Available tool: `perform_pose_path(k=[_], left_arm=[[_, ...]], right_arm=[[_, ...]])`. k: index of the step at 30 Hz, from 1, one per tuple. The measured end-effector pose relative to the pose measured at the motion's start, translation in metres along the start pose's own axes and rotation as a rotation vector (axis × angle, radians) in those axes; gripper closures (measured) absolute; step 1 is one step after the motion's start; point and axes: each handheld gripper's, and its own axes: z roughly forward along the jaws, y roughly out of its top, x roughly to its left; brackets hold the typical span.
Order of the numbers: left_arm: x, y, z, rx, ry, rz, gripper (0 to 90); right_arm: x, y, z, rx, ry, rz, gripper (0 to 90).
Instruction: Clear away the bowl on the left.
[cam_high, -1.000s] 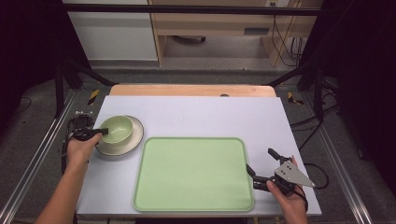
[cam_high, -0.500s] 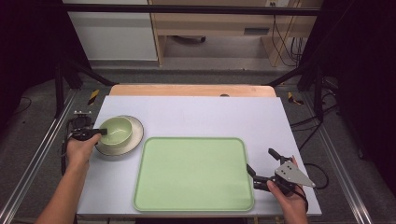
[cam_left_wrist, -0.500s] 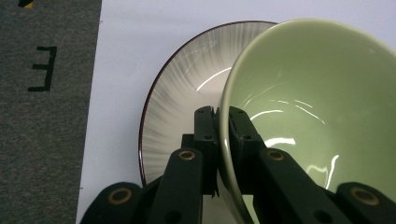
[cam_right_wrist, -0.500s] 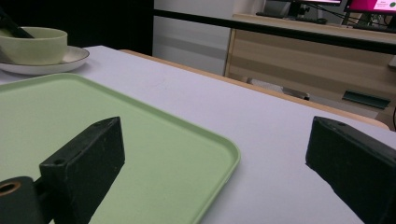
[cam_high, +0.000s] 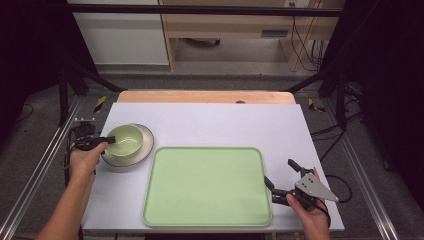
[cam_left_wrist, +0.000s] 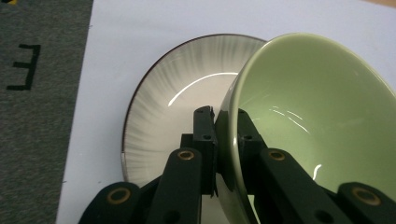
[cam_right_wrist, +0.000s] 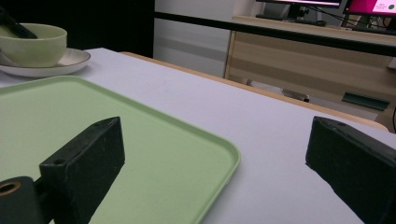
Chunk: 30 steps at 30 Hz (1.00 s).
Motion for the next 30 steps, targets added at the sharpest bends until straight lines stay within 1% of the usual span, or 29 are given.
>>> perform_pose_path(k=[1,2,6,7,8,9,10,11,12,13,14,15,16,17,18,21,22,23,30], left_arm=[[-0.005,0.002,-0.002,-0.006,-0.013,0.009,82.9],[-0.005,0.002,-0.002,-0.006,-0.013,0.009,82.9],[-0.018,0.005,-0.003,-0.007,-0.037,0.035,82.9],[-0.024,0.006,-0.002,-0.002,-0.058,0.049,82.9],[-0.024,0.006,-0.002,-0.002,-0.058,0.049,82.9],[-0.032,0.006,0.0,0.002,-0.09,0.054,82.9],[-0.032,0.006,0.0,0.002,-0.09,0.054,82.9],[-0.04,0.005,0.002,0.004,-0.115,0.06,82.9],[-0.04,0.005,0.002,0.004,-0.115,0.06,82.9],[-0.048,0.005,0.004,0.008,-0.131,0.073,82.9],[-0.048,0.005,0.004,0.008,-0.131,0.073,82.9],[-0.056,0.004,0.005,0.007,-0.146,0.085,82.9],[-0.056,0.004,0.005,0.007,-0.146,0.085,82.9],[-0.06,0.004,0.005,0.007,-0.152,0.09,82.9],[-0.066,0.003,0.006,0.01,-0.163,0.097,82.9],[-0.071,0.002,0.006,0.012,-0.174,0.106,82.9],[-0.076,0.001,0.006,0.014,-0.184,0.113,82.9],[-0.076,0.001,0.006,0.014,-0.184,0.113,82.9],[-0.092,-0.003,0.008,0.029,-0.205,0.15,82.9]], right_arm=[[0.0,0.0,0.0,-0.001,-0.002,0.0,4.6],[0.0,0.0,0.0,-0.001,-0.002,0.0,4.6],[0.0,0.0,-0.001,-0.003,-0.002,0.001,4.6],[0.0,0.0,-0.001,-0.002,-0.003,0.003,4.6],[0.0,0.0,-0.001,-0.002,-0.003,0.003,4.6],[0.0,0.0,-0.001,-0.002,-0.003,0.005,4.7],[0.0,0.0,-0.001,-0.002,-0.003,0.005,4.7],[-0.001,0.0,0.0,-0.002,-0.003,0.007,4.6],[-0.001,0.0,0.0,-0.002,-0.003,0.007,4.6],[-0.001,0.0,0.0,-0.003,-0.001,0.004,4.7],[-0.001,0.0,0.0,-0.003,0.0,0.003,4.6],[-0.001,0.0,0.0,-0.002,0.0,0.001,4.7],[0.0,0.001,0.0,-0.003,0.001,0.001,4.7],[0.0,0.001,0.0,-0.003,0.001,0.001,4.7],[0.0,0.001,0.0,-0.005,0.0,0.002,4.6],[-0.001,0.001,-0.001,-0.007,-0.001,0.002,4.6],[-0.001,0.001,-0.001,-0.008,-0.001,0.001,4.6],[-0.001,0.001,-0.001,-0.008,-0.001,0.001,4.6],[-0.001,0.001,-0.001,-0.008,0.0,0.003,4.7]])
